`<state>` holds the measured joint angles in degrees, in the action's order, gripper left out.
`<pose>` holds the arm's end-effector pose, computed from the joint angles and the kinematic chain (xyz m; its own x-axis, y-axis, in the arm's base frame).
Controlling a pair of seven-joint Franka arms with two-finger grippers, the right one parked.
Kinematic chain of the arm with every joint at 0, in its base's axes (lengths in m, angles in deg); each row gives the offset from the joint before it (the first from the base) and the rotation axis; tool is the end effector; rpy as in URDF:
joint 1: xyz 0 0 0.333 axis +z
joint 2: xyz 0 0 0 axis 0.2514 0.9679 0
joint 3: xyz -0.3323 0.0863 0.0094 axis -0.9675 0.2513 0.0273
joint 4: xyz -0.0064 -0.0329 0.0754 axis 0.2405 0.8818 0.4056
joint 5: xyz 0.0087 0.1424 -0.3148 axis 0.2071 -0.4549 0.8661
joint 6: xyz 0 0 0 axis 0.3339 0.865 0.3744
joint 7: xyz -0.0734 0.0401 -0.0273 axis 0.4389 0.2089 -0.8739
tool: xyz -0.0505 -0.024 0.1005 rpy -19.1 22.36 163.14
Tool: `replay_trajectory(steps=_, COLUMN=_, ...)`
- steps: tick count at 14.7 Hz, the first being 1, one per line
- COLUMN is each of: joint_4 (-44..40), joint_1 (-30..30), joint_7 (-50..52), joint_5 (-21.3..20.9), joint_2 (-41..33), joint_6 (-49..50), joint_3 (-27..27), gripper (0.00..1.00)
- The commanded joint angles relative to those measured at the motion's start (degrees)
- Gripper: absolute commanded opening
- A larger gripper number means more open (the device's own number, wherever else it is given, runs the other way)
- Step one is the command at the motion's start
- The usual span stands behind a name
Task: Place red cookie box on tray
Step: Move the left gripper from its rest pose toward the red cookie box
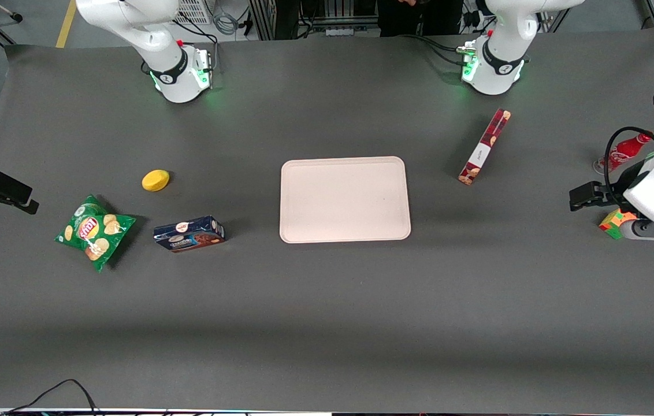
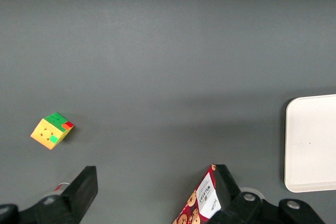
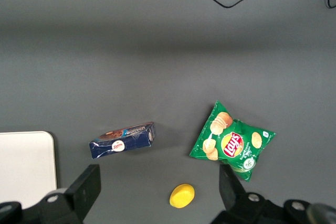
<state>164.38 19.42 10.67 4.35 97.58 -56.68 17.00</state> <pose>0.5619 -0.0127 0.5599 0.9966 -0.0600 -0.0568 -0.0603 -0.9982 -0.0031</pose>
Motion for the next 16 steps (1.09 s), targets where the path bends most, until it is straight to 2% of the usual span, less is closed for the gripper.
replay_trajectory(steps=1, joint_4=-2.10, joint_1=-0.55, joint_7=0.34, joint_5=-0.55, joint_2=0.79, joint_6=1.59, joint_3=0.09, gripper=1.00)
replay_trajectory(steps=10, joint_4=-3.68, joint_1=-0.55, joint_7=-1.69, joint_5=-0.64, joint_2=0.79, joint_6=2.21, joint_3=-0.79, gripper=1.00)
replay_trajectory(steps=13, joint_4=-3.68, joint_1=-0.64, joint_7=-0.64, joint_5=-1.08, joint_2=0.26, joint_6=5.09, joint_3=-3.24, gripper=1.00)
replay_trajectory(steps=16, joint_4=-3.16, joint_1=-0.55, joint_7=-1.33, joint_5=-0.99, joint_2=0.17, joint_6=8.44, joint_3=-3.43, gripper=1.00)
